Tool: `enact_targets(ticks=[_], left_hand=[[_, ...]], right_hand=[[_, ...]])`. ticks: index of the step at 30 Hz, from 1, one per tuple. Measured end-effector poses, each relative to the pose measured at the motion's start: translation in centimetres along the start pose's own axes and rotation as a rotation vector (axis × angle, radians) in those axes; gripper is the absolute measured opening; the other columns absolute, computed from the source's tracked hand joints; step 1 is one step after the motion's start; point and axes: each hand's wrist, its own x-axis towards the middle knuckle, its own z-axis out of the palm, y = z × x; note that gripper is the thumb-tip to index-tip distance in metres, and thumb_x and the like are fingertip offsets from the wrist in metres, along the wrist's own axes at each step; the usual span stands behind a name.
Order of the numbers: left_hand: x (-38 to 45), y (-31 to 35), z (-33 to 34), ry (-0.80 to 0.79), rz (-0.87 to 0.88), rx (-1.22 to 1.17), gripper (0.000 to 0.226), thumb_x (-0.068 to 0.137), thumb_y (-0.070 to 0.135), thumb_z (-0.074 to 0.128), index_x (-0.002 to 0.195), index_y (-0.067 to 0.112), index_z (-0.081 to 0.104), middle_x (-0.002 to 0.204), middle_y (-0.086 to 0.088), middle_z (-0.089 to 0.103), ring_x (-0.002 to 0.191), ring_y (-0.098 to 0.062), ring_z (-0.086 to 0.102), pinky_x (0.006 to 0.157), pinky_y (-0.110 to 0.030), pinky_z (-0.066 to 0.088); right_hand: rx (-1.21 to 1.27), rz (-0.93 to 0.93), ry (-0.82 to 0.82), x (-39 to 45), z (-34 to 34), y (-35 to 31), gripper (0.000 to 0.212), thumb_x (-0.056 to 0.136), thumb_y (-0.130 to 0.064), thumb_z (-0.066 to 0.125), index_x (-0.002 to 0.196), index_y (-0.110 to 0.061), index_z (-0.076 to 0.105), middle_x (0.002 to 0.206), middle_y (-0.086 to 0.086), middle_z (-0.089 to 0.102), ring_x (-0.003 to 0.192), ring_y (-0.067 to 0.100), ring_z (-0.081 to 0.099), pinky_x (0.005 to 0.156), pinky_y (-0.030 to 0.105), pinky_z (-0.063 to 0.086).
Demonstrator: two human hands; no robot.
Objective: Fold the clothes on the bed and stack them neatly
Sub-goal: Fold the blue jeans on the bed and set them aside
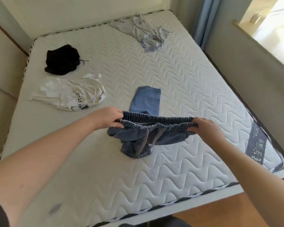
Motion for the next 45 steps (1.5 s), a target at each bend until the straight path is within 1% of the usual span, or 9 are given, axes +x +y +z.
enact_targets(ticks=[8, 14, 20, 25, 30, 33, 39, 43, 45], left_hand=[[-9.3, 0.8, -11.3, 0.446, -0.139, 0.024, 0.021, 0.085, 0.013, 0.074, 0.073, 0.006, 0.057, 0.077, 0.002, 0.052, 0.073, -0.021, 0.052, 0.063, -0.033, 0.038], [-16.4, 0.2, -18.7, 0.664, -0.099, 0.179, 0.011, 0.089, 0.011, 0.069, 0.098, 0.004, 0.068, 0.116, -0.001, 0.066, 0.088, -0.023, 0.065, 0.073, -0.036, 0.051], [-23.8, 0.6, -26.3, 0.813, -0.074, 0.305, 0.017, 0.093, 0.02, 0.063, 0.084, 0.007, 0.057, 0.14, -0.005, 0.044, 0.099, -0.022, 0.063, 0.083, -0.045, 0.053], [-29.2, 0.8, -32.3, 0.923, -0.162, 0.271, 0.015, 0.096, 0.025, 0.058, 0.089, 0.013, 0.054, 0.093, 0.002, 0.057, 0.074, -0.015, 0.055, 0.068, -0.04, 0.047], [-34.4, 1.3, -38.0, 1.055, -0.213, 0.201, 0.02, 0.098, 0.032, 0.056, 0.084, 0.023, 0.045, 0.064, 0.005, 0.051, 0.051, -0.008, 0.042, 0.053, -0.031, 0.036], [-37.2, 2.4, -41.7, 1.132, -0.22, 0.13, 0.016, 0.099, 0.037, 0.053, 0.089, 0.032, 0.042, 0.06, -0.006, 0.053, 0.048, -0.009, 0.041, 0.052, -0.028, 0.035], [-40.4, 6.3, -48.1, 1.388, -0.15, -0.029, 0.013, 0.102, 0.037, 0.045, 0.095, 0.028, 0.039, 0.067, -0.003, 0.051, 0.047, -0.001, 0.043, 0.048, -0.024, 0.034], [-40.8, 7.7, -49.2, 1.508, -0.064, -0.239, 0.015, 0.103, 0.039, 0.042, 0.098, 0.025, 0.039, 0.072, -0.002, 0.048, 0.051, 0.0, 0.042, 0.055, -0.029, 0.036], [-40.9, 7.8, -49.0, 1.533, -0.037, -0.258, 0.014, 0.103, 0.04, 0.041, 0.097, 0.027, 0.039, 0.076, -0.001, 0.05, 0.053, 0.002, 0.045, 0.058, -0.031, 0.035]], right_hand=[[-0.043, -0.301, 0.084, 1.2, -12.5, -7.7, 0.038, 0.083, -0.041, 0.074, 0.103, -0.014, 0.056, 0.097, 0.001, 0.061, 0.087, 0.025, 0.06, 0.071, 0.034, 0.044], [0.033, -0.348, 0.302, 1.3, -20.2, -13.6, 0.034, 0.083, -0.033, 0.075, 0.096, -0.013, 0.051, 0.089, 0.003, 0.061, 0.08, 0.026, 0.058, 0.067, 0.037, 0.044], [0.242, -0.379, 0.496, 0.3, -28.8, -19.8, 0.028, 0.087, -0.03, 0.073, 0.095, -0.022, 0.047, 0.073, -0.014, 0.055, 0.066, 0.013, 0.058, 0.056, 0.026, 0.04], [0.31, -0.441, 0.581, -0.9, -36.0, -25.3, 0.027, 0.089, -0.027, 0.07, 0.101, -0.028, 0.046, 0.075, 0.005, 0.064, 0.057, 0.025, 0.062, 0.052, 0.036, 0.053], [0.361, -0.545, 0.68, -3.2, -42.5, -29.9, 0.044, 0.094, -0.028, 0.064, 0.124, -0.041, 0.035, 0.072, 0.017, 0.062, 0.04, 0.014, 0.043, 0.043, 0.033, 0.043], [0.374, -0.545, 0.756, -5.2, -46.4, -32.3, 0.047, 0.096, -0.033, 0.06, 0.137, -0.027, 0.039, 0.091, 0.001, 0.066, 0.05, 0.012, 0.055, 0.052, 0.031, 0.048], [0.558, -0.57, 0.854, -7.6, -52.1, -35.7, 0.029, 0.098, -0.041, 0.053, 0.109, -0.014, 0.06, 0.085, 0.006, 0.068, 0.068, 0.02, 0.06, 0.06, 0.03, 0.043], [0.884, -0.703, 0.702, -8.2, -52.5, -36.6, 0.026, 0.099, -0.038, 0.052, 0.112, -0.016, 0.06, 0.1, 0.009, 0.072, 0.085, 0.026, 0.067, 0.08, 0.042, 0.053], [1.04, -0.758, 0.587, -8.5, -52.0, -36.4, 0.024, 0.099, -0.035, 0.055, 0.105, -0.013, 0.062, 0.089, 0.009, 0.071, 0.074, 0.02, 0.067, 0.072, 0.037, 0.055]])
